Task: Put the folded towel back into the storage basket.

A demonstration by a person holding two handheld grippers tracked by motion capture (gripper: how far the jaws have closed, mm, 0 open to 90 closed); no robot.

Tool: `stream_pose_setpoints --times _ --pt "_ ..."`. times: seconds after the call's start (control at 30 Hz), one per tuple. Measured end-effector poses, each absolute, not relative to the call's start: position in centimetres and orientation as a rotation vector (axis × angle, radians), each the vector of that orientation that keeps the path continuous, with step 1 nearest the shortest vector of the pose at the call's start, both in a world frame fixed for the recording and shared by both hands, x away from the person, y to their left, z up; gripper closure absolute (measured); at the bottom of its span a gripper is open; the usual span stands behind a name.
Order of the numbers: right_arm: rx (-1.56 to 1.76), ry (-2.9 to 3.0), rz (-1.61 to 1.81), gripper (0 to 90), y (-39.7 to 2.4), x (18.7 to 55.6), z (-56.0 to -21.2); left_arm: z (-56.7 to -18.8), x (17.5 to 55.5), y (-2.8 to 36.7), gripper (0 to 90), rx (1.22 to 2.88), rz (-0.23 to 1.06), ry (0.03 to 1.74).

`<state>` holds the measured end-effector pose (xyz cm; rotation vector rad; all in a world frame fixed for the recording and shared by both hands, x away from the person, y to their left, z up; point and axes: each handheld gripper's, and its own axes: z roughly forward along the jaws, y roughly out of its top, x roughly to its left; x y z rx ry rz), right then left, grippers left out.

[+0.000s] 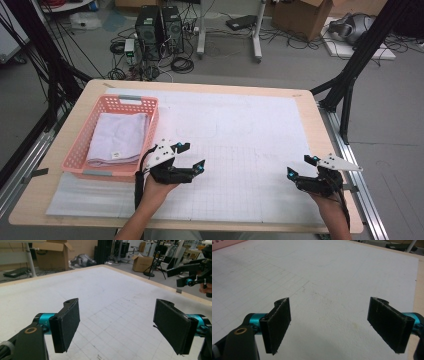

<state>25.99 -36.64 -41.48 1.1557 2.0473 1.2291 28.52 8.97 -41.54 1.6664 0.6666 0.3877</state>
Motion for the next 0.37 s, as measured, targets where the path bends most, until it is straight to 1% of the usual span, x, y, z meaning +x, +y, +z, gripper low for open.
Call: stream_pose_setpoints --times 0.37 --pt "1.159 2.049 1.226 17.9 -36.71 26.0 -41.63 -42.03 28.62 8.87 21.8 1.671 0.382 0.682"
